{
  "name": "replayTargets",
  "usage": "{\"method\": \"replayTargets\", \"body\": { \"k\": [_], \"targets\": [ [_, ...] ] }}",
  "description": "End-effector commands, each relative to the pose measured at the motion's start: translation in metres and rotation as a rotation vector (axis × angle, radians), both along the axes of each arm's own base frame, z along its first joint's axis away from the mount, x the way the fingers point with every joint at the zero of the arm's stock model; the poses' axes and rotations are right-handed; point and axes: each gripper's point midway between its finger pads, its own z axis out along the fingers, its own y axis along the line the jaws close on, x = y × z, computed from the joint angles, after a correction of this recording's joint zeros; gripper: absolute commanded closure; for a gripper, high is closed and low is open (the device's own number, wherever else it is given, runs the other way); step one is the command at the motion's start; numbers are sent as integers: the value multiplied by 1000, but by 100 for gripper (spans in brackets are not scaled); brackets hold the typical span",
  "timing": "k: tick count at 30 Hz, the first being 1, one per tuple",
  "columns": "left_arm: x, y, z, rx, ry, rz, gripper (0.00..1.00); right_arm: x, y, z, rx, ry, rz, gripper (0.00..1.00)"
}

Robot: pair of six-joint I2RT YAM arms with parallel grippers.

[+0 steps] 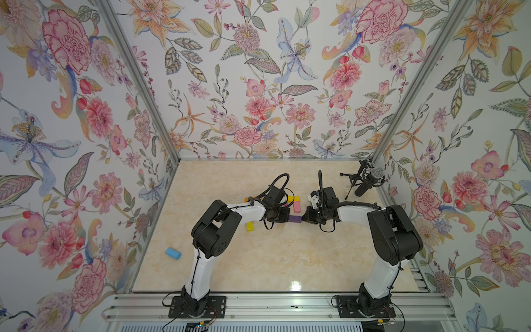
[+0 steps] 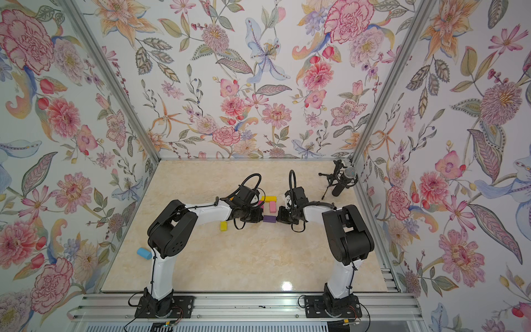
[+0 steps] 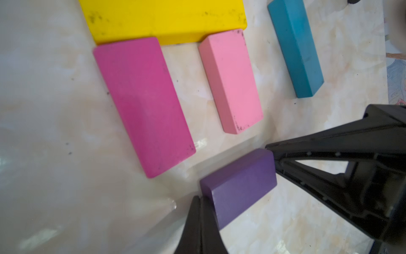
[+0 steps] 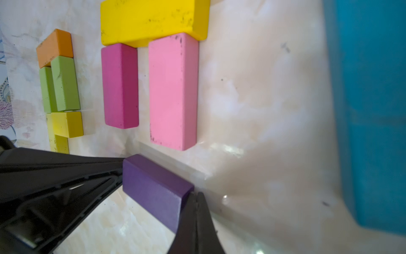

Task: Assemble the letter p with building blocks
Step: Assemble the building block at the center of the board.

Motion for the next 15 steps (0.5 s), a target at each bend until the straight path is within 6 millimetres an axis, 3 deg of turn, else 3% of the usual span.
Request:
{"method": "replayTargets", "body": {
  "k": [1, 15],
  "targets": [
    [-9, -10, -13, -7, 43, -34, 100, -5, 5, -12, 1, 51, 19, 100],
    [-7, -9, -15, 6, 43, -35, 100, 4, 4, -13, -5, 54, 10, 100]
  ]
}}
